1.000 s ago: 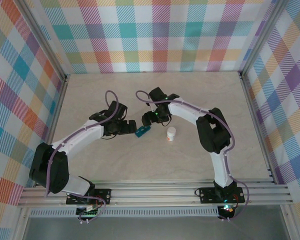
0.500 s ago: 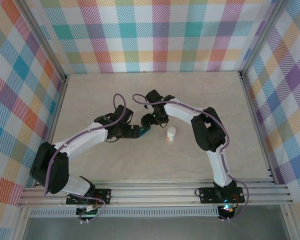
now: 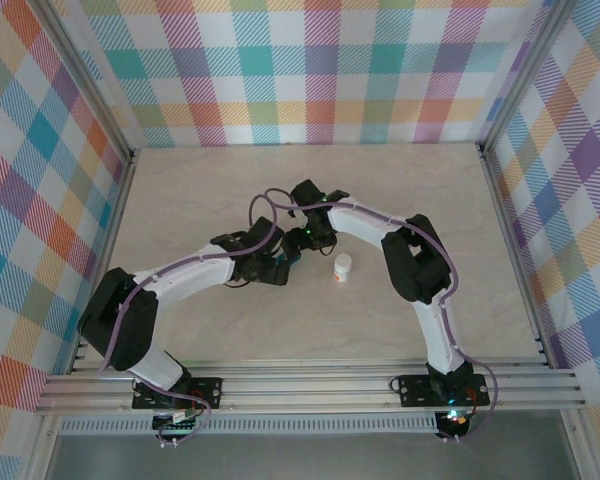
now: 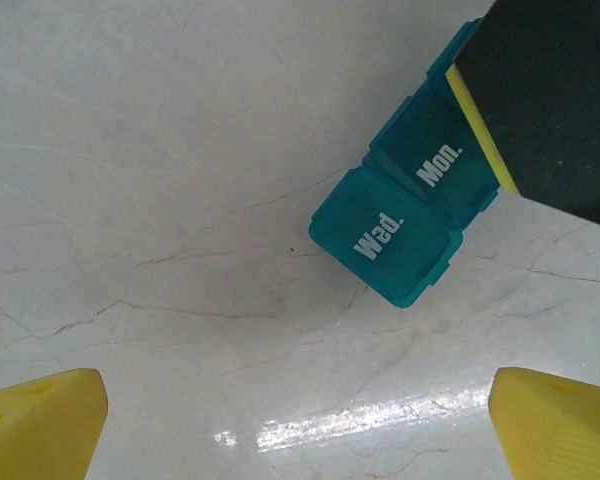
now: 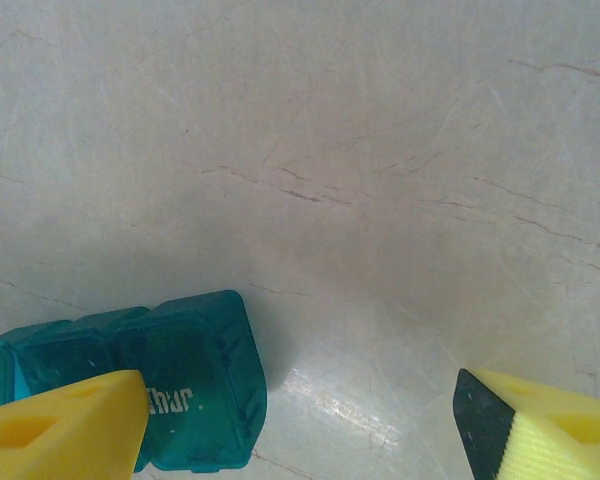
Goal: Sort the pills into containers
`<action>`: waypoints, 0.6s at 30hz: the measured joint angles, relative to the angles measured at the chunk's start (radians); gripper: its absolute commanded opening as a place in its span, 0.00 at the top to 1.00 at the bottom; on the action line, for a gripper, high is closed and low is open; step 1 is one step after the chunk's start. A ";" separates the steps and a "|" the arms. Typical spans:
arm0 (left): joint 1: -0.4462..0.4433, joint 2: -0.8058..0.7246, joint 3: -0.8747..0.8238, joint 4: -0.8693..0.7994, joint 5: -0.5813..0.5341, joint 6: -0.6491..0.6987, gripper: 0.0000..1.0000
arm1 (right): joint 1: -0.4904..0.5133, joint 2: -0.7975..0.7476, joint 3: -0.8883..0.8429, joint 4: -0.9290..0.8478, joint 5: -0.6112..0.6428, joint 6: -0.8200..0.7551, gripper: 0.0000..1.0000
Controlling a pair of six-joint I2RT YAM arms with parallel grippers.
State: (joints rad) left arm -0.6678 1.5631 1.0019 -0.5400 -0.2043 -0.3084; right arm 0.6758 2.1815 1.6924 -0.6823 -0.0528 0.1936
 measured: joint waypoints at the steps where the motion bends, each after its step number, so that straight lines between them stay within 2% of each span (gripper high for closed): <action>1: -0.003 0.011 0.006 0.000 -0.008 0.004 0.03 | 0.000 0.000 0.000 0.000 0.000 0.000 0.19; 18: -0.005 0.107 0.065 0.018 -0.061 0.019 0.03 | 0.000 -0.004 -0.017 0.022 -0.011 0.000 0.19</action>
State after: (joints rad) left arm -0.6724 1.6703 1.0672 -0.5217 -0.2649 -0.2897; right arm 0.6754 2.1773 1.6752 -0.6601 -0.0643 0.1940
